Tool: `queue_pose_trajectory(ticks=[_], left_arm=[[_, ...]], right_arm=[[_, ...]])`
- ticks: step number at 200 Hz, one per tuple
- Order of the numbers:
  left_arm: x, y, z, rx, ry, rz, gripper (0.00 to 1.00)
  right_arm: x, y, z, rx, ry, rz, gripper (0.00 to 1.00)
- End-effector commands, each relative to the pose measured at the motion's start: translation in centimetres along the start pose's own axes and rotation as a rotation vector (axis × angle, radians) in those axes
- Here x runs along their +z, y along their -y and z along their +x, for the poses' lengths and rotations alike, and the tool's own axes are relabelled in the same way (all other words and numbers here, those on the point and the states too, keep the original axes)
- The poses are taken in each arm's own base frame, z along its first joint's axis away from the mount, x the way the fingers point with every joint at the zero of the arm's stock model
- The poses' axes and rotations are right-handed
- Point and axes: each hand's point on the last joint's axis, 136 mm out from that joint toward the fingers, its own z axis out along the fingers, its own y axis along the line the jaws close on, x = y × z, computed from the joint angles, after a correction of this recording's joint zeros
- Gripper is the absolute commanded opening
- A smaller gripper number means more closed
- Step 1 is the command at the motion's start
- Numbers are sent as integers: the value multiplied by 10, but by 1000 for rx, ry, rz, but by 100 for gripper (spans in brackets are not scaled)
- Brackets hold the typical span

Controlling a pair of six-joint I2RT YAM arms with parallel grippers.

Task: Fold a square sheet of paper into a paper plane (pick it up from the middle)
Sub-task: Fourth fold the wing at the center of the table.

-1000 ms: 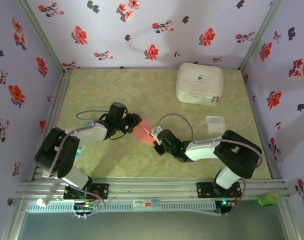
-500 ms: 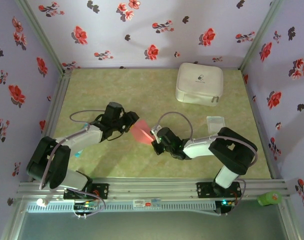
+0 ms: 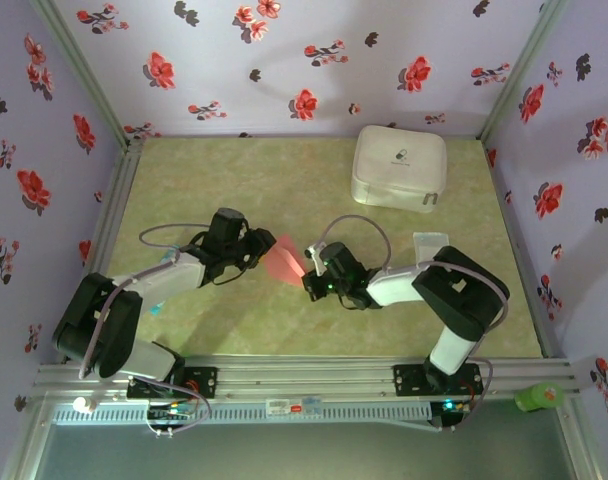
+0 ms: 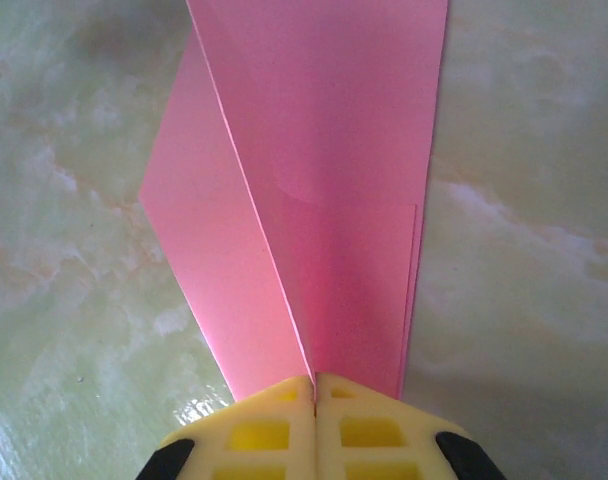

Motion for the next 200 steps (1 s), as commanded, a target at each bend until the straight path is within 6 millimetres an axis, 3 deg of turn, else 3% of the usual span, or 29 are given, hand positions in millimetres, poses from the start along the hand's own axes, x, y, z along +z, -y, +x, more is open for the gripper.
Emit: queue_pose_trajectory(ticks=[1, 20, 72, 124, 200], left_arm=[[3, -4, -1, -7, -3, 5, 36], [7, -5, 2, -9, -19, 10, 33], [15, -5, 4, -5, -41, 24, 13], [23, -11, 7, -9, -57, 17, 10], [28, -10, 9, -4, -70, 26, 7]], right_arm=[[5, -5, 0, 50, -27, -43, 6], [6, -6, -1, 91, -45, -64, 6], [10, -7, 3, 192, -143, -85, 7], [15, -8, 1, 314, -214, -139, 6], [10, -2, -2, 369, -167, -147, 6]])
